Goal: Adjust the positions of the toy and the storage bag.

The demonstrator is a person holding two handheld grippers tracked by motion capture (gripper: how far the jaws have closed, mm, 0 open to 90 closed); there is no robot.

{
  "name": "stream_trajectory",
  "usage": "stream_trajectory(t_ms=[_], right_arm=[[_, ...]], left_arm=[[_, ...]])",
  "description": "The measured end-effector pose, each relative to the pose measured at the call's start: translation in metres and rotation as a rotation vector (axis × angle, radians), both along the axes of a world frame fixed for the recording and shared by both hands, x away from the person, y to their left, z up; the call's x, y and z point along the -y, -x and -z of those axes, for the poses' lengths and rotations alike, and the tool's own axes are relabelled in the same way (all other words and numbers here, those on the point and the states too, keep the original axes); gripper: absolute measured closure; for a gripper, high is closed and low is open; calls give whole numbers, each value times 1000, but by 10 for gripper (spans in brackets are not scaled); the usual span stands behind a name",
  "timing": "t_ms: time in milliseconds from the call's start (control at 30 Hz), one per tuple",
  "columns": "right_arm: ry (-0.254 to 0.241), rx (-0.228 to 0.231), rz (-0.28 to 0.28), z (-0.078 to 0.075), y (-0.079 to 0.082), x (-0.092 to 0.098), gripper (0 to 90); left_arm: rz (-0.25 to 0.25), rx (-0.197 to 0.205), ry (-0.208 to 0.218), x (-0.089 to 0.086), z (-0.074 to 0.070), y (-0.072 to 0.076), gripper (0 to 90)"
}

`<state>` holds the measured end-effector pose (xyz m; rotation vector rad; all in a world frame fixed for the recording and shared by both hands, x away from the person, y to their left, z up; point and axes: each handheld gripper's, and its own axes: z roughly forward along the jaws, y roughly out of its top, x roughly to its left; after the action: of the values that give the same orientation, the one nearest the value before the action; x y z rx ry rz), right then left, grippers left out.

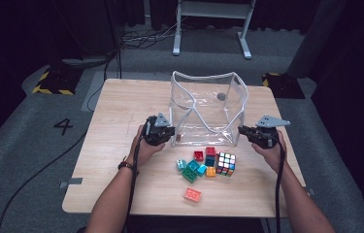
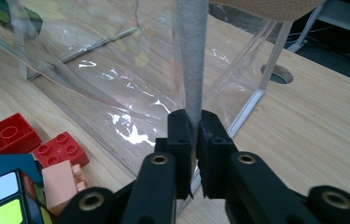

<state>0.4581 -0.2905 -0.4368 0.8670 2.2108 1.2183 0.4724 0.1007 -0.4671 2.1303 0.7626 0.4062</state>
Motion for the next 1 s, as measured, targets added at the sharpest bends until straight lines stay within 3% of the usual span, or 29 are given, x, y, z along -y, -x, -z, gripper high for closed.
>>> stream_trajectory(t_ms=[200,267,300,367,400,700,1000], right_arm=[[-4,2,34,0,2,8,880],[-6,4,36,0,4,12,881],[-7,6,35,1,6,14,880],[-12,8,29,1,9,16,881],[-12,8,25,1,11,16,881],[-18,8,-19,2,27,6,881],[-1,7,-78,1,37,-6,881]], left_arm=[[10,-7,16,11,0,-8,896],[20,-2,7,14,-1,-8,898],[27,-18,22,16,0,-8,899],[27,-3,4,15,-1,-7,899],[26,-13,19,14,-1,-5,900],[-3,29,17,-10,-5,11,900],[31,40,-5,-22,-9,31,900]])
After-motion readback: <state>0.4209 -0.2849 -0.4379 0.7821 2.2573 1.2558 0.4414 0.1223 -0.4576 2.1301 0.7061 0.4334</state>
